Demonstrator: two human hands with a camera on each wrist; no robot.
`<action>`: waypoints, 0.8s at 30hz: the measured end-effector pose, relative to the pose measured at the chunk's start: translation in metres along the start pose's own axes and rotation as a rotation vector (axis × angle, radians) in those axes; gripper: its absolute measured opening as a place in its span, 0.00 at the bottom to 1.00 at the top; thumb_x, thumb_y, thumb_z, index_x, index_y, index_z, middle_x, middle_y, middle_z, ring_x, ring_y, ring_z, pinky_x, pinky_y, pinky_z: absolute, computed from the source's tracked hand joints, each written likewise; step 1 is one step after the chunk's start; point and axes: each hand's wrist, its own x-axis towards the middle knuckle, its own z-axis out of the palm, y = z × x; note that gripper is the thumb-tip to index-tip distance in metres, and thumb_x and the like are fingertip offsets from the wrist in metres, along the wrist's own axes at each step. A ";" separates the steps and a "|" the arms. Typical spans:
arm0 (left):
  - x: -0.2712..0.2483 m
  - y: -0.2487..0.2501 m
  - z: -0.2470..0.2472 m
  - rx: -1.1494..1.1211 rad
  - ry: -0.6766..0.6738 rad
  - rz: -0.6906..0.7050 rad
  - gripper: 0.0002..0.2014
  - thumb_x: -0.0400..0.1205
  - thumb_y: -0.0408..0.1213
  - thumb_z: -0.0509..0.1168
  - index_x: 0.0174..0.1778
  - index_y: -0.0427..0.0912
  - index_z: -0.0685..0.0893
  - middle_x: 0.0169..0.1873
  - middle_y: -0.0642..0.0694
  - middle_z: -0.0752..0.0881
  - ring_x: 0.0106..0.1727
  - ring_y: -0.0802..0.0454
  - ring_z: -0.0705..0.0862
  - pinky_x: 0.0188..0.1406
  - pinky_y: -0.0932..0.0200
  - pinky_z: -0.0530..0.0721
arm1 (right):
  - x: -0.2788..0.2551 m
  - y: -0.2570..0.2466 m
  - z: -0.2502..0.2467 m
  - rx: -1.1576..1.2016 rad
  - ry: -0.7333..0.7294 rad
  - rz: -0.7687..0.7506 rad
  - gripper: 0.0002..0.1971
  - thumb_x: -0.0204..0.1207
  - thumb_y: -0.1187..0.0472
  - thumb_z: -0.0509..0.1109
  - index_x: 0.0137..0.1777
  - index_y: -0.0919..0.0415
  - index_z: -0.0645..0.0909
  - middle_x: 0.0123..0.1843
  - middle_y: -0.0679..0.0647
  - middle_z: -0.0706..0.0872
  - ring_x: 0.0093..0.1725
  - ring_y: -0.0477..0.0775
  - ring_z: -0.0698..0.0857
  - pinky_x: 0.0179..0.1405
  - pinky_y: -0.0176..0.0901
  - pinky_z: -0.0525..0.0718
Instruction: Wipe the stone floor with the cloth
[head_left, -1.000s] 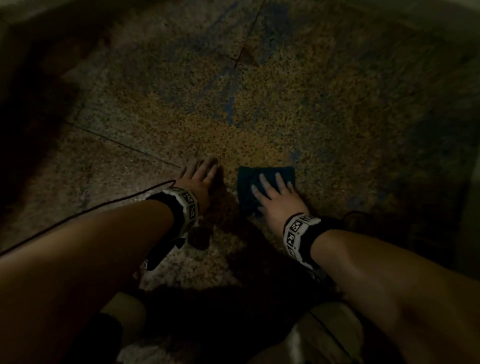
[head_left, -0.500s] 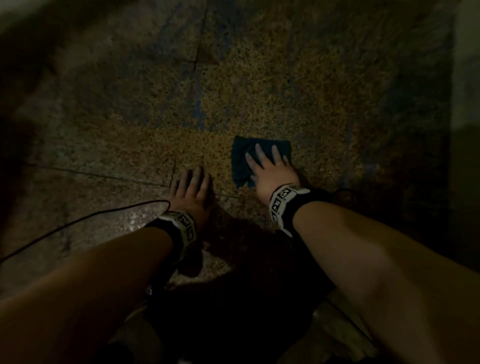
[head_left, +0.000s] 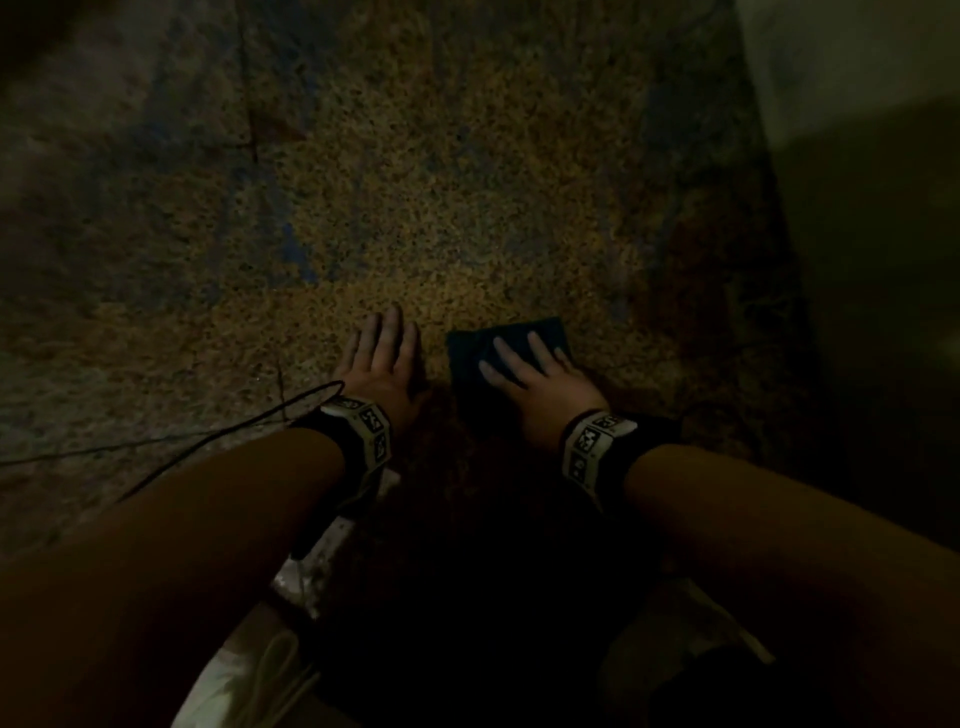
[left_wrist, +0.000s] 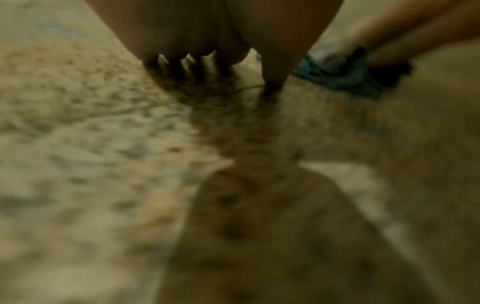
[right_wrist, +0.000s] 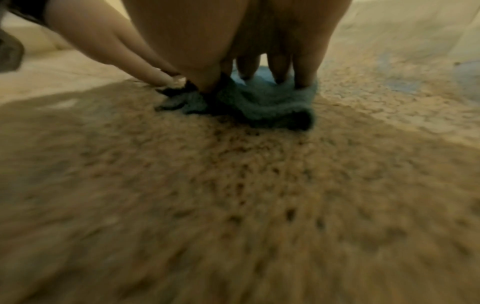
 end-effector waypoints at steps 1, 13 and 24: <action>0.000 -0.002 0.000 0.011 0.003 0.012 0.38 0.85 0.61 0.40 0.81 0.45 0.28 0.79 0.44 0.25 0.81 0.43 0.29 0.80 0.48 0.34 | 0.002 -0.001 -0.005 0.020 0.005 0.005 0.34 0.86 0.57 0.53 0.83 0.43 0.34 0.83 0.47 0.28 0.82 0.64 0.31 0.81 0.59 0.40; -0.002 -0.015 -0.015 -0.220 -0.012 -0.095 0.37 0.86 0.59 0.43 0.82 0.45 0.32 0.80 0.47 0.27 0.82 0.43 0.30 0.80 0.47 0.36 | 0.048 -0.012 -0.070 0.078 0.068 0.222 0.28 0.89 0.52 0.44 0.84 0.44 0.35 0.84 0.48 0.30 0.83 0.65 0.35 0.82 0.62 0.46; 0.008 0.004 -0.026 -0.087 -0.003 0.042 0.36 0.87 0.56 0.45 0.82 0.46 0.31 0.80 0.47 0.27 0.81 0.44 0.29 0.80 0.48 0.36 | -0.002 0.025 -0.017 -0.023 -0.064 0.079 0.32 0.89 0.59 0.49 0.83 0.45 0.33 0.83 0.49 0.27 0.82 0.68 0.33 0.81 0.61 0.46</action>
